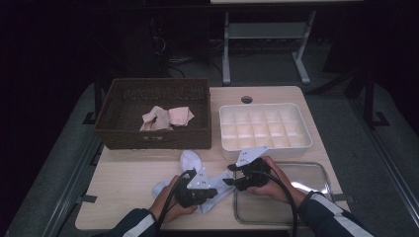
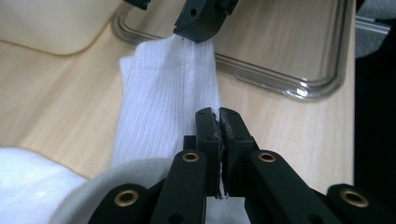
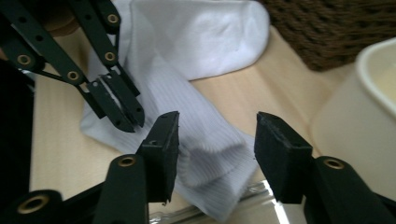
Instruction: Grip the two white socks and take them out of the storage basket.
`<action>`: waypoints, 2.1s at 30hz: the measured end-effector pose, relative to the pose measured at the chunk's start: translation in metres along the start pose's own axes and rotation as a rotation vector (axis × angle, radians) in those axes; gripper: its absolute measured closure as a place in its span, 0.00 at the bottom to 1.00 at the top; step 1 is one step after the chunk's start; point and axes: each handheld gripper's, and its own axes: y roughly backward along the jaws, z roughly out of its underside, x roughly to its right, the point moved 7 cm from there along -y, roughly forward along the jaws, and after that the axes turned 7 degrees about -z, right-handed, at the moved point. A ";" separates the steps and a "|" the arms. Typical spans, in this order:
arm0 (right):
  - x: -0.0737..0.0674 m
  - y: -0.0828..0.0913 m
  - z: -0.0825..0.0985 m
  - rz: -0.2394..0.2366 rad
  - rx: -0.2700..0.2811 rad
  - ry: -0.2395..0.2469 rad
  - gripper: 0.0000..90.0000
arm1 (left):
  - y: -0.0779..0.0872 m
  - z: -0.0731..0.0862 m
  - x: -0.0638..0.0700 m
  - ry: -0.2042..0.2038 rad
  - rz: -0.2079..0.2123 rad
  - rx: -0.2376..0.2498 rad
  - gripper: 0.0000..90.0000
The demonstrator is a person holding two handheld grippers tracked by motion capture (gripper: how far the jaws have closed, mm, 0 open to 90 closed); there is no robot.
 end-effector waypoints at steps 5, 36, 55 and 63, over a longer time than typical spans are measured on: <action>-0.013 -0.010 0.003 -0.016 -0.058 0.000 0.60 | 0.001 0.009 0.005 0.019 0.003 -0.024 0.92; -0.009 -0.034 0.017 0.032 -0.168 0.007 0.72 | 0.001 0.051 -0.148 0.341 -0.221 -0.079 0.71; -0.003 -0.007 -0.002 0.065 -0.083 0.048 0.94 | 0.102 0.038 -0.135 0.400 -0.366 0.217 0.97; 0.008 -0.004 -0.002 0.087 -0.077 0.005 0.93 | 0.114 0.060 -0.099 0.429 -0.321 0.212 0.96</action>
